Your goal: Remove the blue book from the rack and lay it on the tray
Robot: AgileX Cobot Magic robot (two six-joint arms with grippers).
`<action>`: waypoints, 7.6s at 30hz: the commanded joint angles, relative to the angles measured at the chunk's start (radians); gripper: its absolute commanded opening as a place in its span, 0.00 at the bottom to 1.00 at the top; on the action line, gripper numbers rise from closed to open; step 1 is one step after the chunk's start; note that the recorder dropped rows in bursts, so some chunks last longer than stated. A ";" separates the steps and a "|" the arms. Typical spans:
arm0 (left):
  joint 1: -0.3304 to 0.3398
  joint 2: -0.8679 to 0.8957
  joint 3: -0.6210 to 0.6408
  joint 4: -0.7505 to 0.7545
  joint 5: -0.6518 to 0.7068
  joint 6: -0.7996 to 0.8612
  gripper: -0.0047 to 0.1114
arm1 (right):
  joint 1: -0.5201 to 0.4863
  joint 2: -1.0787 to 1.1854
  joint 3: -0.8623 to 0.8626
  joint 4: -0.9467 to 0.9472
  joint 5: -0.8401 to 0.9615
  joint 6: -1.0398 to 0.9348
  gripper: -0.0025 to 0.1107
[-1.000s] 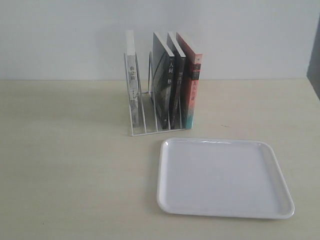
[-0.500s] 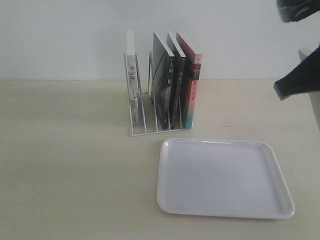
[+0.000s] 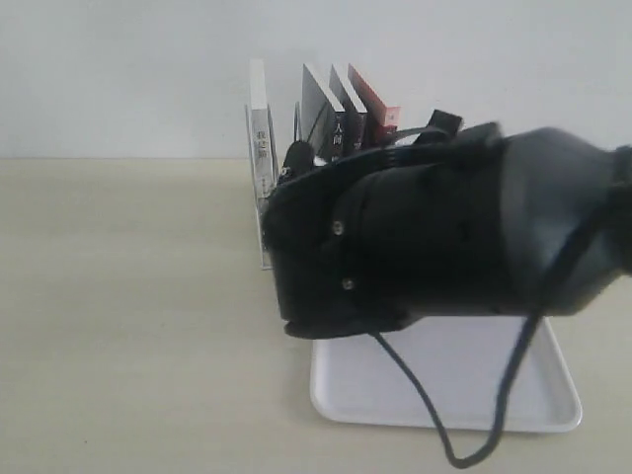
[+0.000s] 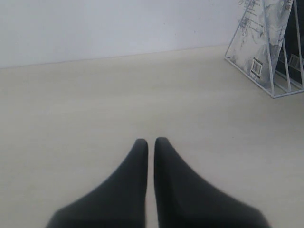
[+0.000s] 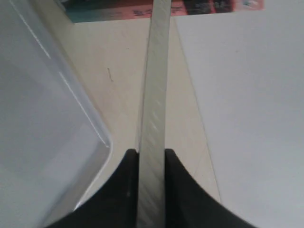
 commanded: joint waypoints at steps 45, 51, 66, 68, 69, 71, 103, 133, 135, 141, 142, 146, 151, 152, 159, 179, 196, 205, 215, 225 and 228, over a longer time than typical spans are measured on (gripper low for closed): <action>0.002 -0.003 -0.003 -0.002 -0.016 0.004 0.08 | 0.167 0.071 -0.162 0.312 0.022 -0.024 0.39; 0.002 -0.003 -0.003 -0.002 -0.016 0.004 0.08 | 0.226 0.009 -0.221 0.314 0.022 -0.028 0.37; 0.002 -0.003 -0.003 -0.002 -0.016 0.004 0.08 | 0.157 -0.275 -0.176 0.239 0.022 -0.001 0.02; 0.002 -0.003 -0.003 -0.002 -0.016 0.004 0.08 | 0.081 -0.341 -0.098 0.226 0.022 0.020 0.02; 0.002 -0.003 -0.003 -0.002 -0.016 0.004 0.08 | 0.034 -0.369 -0.059 0.219 0.022 0.021 0.02; 0.002 -0.003 -0.003 -0.002 -0.016 0.004 0.08 | -0.072 -0.443 0.048 0.196 -0.076 0.021 0.02; 0.002 -0.003 -0.003 -0.002 -0.016 0.004 0.08 | -1.067 -0.693 0.278 0.442 -0.828 -0.013 0.02; 0.002 -0.003 -0.003 -0.002 -0.016 0.004 0.08 | -1.067 -1.704 0.981 0.596 -0.944 -0.075 0.02; 0.002 -0.003 -0.003 -0.002 -0.016 0.004 0.08 | -1.067 -1.704 1.002 0.767 -0.958 -0.210 0.02; 0.002 -0.003 -0.003 -0.002 -0.016 0.004 0.08 | -1.067 -1.704 1.074 1.235 -1.056 -0.656 0.02; 0.002 -0.003 -0.003 -0.002 -0.016 0.004 0.08 | -1.067 -1.704 1.089 1.242 -1.071 -0.658 0.02; 0.002 -0.003 -0.003 -0.002 -0.016 0.004 0.08 | -1.067 -1.727 1.149 1.242 -1.114 -0.654 0.02; 0.002 -0.003 -0.003 -0.002 -0.016 0.004 0.08 | -1.067 -1.766 1.149 1.242 -1.047 -0.613 0.02; 0.002 -0.003 -0.003 -0.002 -0.016 0.004 0.08 | -1.067 -1.766 1.149 1.242 -1.039 -0.611 0.02; 0.002 -0.003 -0.003 -0.002 -0.016 0.004 0.08 | -1.067 -1.766 1.149 1.242 -0.906 -0.539 0.02; 0.002 -0.003 -0.003 -0.002 -0.016 0.004 0.08 | -1.067 -1.766 1.149 1.236 -0.857 -0.599 0.02; 0.002 -0.003 -0.003 -0.002 -0.016 0.004 0.08 | -1.065 -1.766 1.149 1.232 -0.857 -0.634 0.02; 0.002 -0.003 -0.003 -0.002 -0.016 0.004 0.08 | -1.013 -1.766 1.149 1.226 -0.857 -0.646 0.02; 0.002 -0.003 -0.003 -0.002 -0.016 0.004 0.08 | -1.013 -1.766 1.149 1.228 -0.857 -0.641 0.02; 0.002 -0.003 -0.003 -0.002 -0.016 0.004 0.08 | -1.013 -1.766 1.149 1.228 -0.857 -0.641 0.02; 0.002 -0.003 -0.003 -0.002 -0.016 0.004 0.08 | -1.013 -1.766 1.149 1.228 -0.854 -0.641 0.02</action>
